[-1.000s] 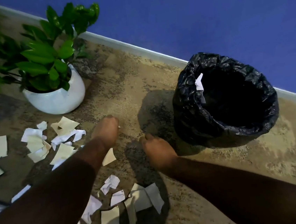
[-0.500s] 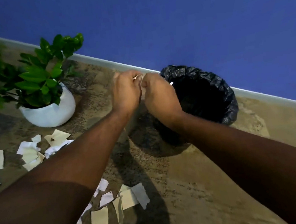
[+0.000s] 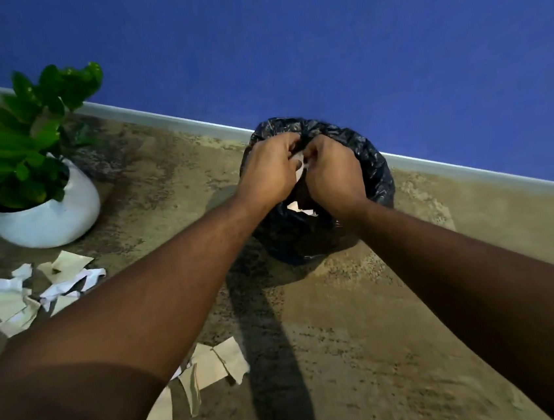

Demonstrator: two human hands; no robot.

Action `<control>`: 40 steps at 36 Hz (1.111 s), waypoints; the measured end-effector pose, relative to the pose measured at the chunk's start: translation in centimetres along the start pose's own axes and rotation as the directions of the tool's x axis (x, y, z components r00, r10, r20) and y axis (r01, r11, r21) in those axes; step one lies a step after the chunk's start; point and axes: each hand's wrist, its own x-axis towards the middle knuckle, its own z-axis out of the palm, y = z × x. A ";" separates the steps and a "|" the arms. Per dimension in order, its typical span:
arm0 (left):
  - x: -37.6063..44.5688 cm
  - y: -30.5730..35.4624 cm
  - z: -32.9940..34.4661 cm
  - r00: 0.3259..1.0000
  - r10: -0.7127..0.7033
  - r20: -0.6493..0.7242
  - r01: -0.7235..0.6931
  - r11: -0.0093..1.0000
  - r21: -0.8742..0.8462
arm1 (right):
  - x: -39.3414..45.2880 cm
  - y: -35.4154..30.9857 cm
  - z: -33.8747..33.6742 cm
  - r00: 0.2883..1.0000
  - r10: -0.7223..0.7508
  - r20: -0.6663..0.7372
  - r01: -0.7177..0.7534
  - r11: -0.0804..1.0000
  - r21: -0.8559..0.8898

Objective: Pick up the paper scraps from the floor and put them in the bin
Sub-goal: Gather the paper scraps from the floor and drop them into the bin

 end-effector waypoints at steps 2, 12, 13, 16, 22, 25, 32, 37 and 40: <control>0.0 0.0 -0.1 1.000 0.007 0.015 -0.007 1.000 0.011 | -0.1 0.3 -0.1 1.000 0.000 -0.010 -0.001 1.000 -0.031; -1.8 -2.3 -3.8 0.999 0.040 -0.035 -0.036 0.993 0.114 | -1.2 -2.9 1.5 0.987 -0.157 -0.033 0.154 0.986 -0.058; -2.3 -3.0 -4.4 0.998 0.036 -0.043 -0.030 0.991 0.130 | -1.5 -3.6 1.9 0.981 -0.189 -0.033 0.187 0.981 -0.054; -4.3 -5.2 -6.3 0.999 0.011 -0.036 -0.003 0.976 0.216 | -2.6 -5.8 3.5 0.958 -0.287 0.011 0.287 0.957 -0.031; -10.2 -9.7 -9.8 0.973 -0.218 0.079 0.167 0.897 0.410 | -5.9 -9.6 8.0 0.865 -0.430 0.260 0.452 0.892 -0.027; -13.9 -11.5 -11.3 0.929 -0.321 0.187 0.185 0.837 0.516 | -7.8 -10.7 10.8 0.741 -0.435 0.511 0.498 0.867 0.016; -22.7 -16.0 -11.7 0.755 -0.585 0.297 0.346 0.739 0.578 | -13.3 -9.5 15.8 0.266 -0.353 0.897 0.646 0.756 0.106; -29.2 -18.6 -9.6 0.604 -0.758 0.246 0.457 0.583 0.672 | -17.3 -6.0 17.8 0.197 -0.043 0.979 0.569 0.818 -0.078; -31.7 -19.2 -8.6 0.514 -0.825 0.236 0.534 0.523 0.665 | -19.2 -4.7 18.3 0.227 0.076 0.971 0.520 0.833 -0.187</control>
